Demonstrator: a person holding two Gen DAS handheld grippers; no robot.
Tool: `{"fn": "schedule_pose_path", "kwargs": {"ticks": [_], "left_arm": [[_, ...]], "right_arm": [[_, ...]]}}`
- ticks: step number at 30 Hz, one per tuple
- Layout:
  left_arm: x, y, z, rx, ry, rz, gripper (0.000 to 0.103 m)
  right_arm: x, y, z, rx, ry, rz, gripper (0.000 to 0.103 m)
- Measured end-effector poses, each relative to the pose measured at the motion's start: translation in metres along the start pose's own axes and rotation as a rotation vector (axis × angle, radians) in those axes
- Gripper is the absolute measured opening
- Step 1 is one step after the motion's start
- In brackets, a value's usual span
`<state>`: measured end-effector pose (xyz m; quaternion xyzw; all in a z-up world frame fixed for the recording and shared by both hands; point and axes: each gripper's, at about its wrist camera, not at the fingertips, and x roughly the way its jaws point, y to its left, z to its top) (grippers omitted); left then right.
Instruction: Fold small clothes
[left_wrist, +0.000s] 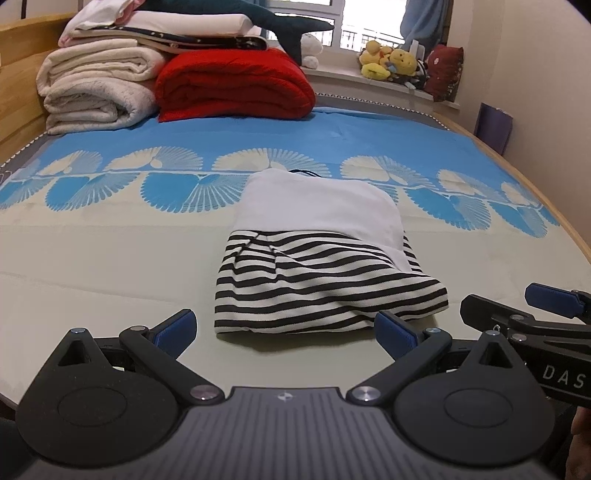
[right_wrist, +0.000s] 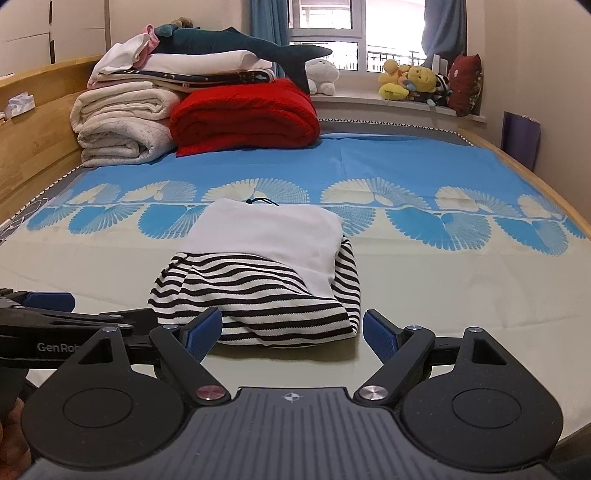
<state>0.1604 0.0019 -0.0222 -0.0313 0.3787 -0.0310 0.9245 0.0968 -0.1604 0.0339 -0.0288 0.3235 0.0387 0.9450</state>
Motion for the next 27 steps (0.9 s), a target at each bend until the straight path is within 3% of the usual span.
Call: {"fn": "schedule_pose_path", "kwargs": {"ticks": [27], "left_arm": [[0.0046, -0.0043, -0.0018, 0.008, 0.011, 0.003, 0.102]], "right_arm": [[0.0038, -0.0027, -0.0024, 0.004, 0.009, -0.009, 0.084]]}}
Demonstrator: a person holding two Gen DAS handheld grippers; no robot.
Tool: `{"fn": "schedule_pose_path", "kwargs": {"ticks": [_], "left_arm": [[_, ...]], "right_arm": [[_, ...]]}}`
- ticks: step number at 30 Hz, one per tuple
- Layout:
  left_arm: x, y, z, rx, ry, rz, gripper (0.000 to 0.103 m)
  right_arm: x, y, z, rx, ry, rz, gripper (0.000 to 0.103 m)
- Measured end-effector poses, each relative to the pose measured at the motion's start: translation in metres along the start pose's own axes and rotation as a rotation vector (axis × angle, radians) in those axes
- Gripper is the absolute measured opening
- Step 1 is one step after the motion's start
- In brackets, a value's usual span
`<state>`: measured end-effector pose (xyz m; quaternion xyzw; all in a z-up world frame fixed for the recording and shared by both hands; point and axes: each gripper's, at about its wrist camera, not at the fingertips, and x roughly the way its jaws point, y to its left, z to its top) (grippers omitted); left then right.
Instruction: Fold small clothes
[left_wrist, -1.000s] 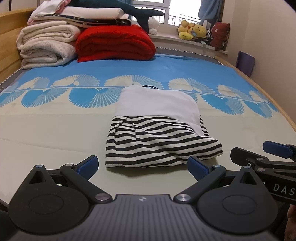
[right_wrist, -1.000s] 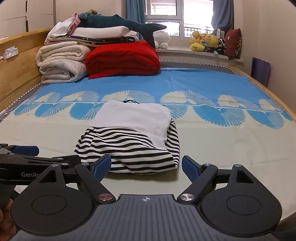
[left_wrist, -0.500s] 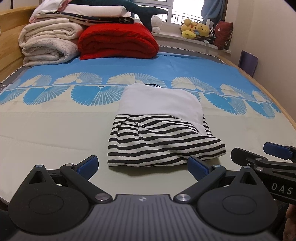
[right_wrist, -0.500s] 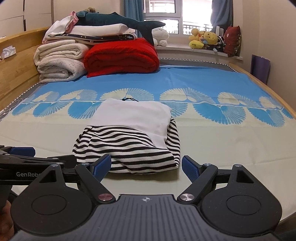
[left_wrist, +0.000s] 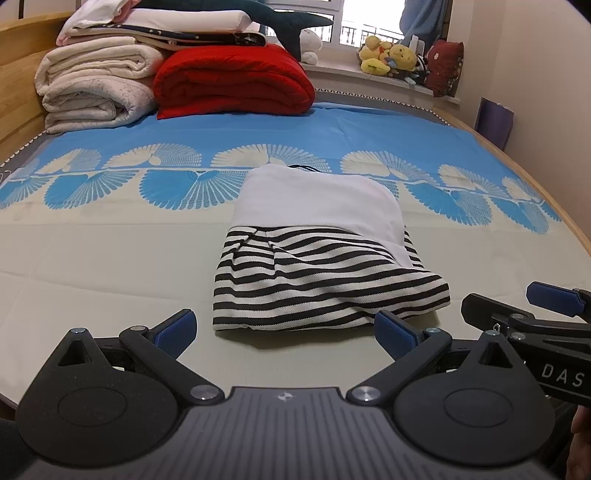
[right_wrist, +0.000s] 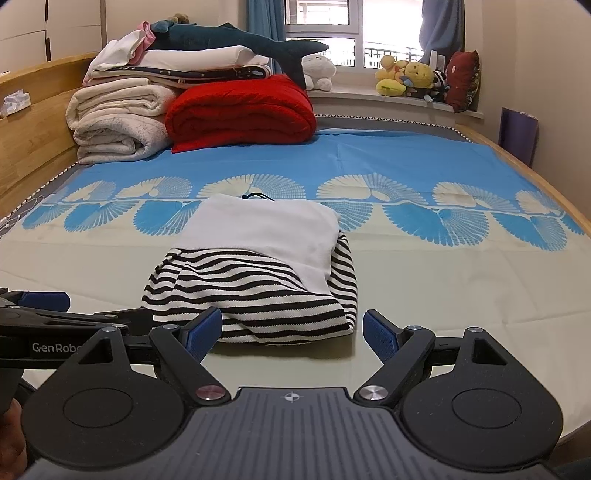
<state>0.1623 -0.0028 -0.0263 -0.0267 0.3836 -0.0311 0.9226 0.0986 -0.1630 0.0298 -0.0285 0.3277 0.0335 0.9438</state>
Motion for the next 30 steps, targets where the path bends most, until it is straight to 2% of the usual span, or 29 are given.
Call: {"fn": "schedule_pose_path", "kwargs": {"ticks": [30], "left_arm": [[0.0016, -0.0001, -0.0008, 0.003, 0.007, 0.004, 0.102]], "right_arm": [[0.0031, -0.0009, -0.0025, -0.004, 0.008, -0.001, 0.084]]}}
